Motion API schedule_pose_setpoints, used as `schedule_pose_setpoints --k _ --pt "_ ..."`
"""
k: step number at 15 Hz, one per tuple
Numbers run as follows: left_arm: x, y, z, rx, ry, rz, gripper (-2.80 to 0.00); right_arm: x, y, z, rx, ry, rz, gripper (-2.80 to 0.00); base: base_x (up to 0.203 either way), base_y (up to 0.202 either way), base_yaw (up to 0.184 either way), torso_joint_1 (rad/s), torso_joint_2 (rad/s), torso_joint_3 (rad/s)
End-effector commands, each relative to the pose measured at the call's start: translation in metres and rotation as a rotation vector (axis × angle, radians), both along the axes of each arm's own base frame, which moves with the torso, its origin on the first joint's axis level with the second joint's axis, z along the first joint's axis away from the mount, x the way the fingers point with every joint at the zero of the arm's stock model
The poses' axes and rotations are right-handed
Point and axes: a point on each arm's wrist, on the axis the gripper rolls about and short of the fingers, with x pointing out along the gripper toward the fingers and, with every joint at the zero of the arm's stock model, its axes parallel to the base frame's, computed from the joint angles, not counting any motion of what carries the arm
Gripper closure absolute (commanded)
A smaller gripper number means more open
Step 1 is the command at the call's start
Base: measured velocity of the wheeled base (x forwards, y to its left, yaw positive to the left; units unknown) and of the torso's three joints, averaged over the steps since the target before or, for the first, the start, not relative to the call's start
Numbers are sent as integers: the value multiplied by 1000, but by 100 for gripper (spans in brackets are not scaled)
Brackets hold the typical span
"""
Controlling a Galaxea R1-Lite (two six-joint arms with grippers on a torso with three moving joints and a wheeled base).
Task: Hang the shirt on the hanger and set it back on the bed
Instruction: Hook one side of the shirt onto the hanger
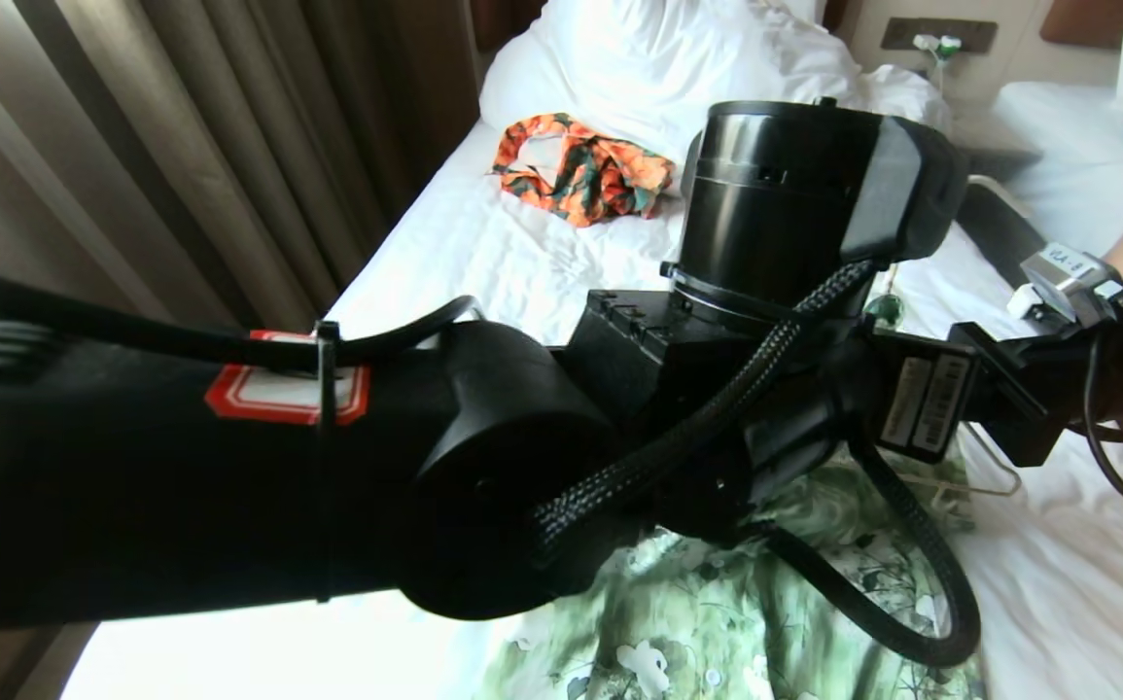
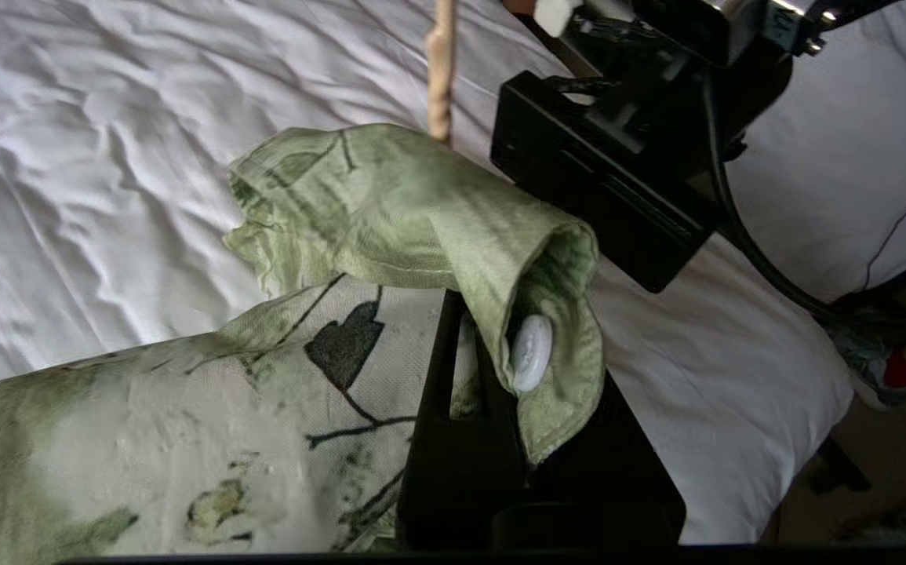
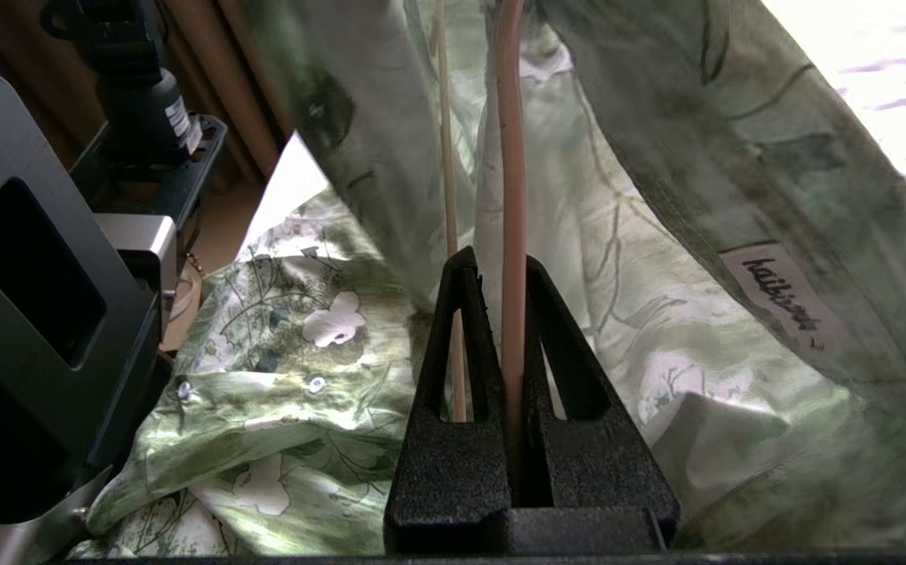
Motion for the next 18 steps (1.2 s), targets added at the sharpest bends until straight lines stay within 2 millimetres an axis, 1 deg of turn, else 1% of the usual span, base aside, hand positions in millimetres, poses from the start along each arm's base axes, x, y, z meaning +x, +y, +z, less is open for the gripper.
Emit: schedule_pose_setpoints --k 1,2,5,8,10,12,13,14,18 --pt "-3 -3 -2 4 1 -7 0 1 6 -2 8 4 22 0 0 0 0 0 0 0" --pt "-1 -6 -6 10 3 -4 0 0 9 -2 8 3 31 0 0 0 0 0 0 0" --pt "4 -2 -2 4 -4 10 0 -4 18 0 8 2 58 0 0 0 0 0 0 0" --pt "-1 8 1 10 -6 32 0 -5 24 -1 8 14 77 0 0 0 0 0 0 0" --pt "-3 12 -4 31 3 37 0 -4 26 -2 8 16 82 0 0 0 0 0 0 0" --pt "-4 13 -7 19 -8 41 0 -3 28 -4 8 22 89 0 0 0 0 0 0 0" --pt "-5 12 -7 16 -12 43 -151 -3 28 -5 8 25 89 0 0 0 0 0 0 0" --pt "-6 12 -7 17 -13 41 -280 -2 28 -7 8 28 89 0 0 0 0 0 0 0" --pt "-9 5 -16 41 -3 24 -280 3 28 -12 26 39 94 0 0 0 0 0 0 0"
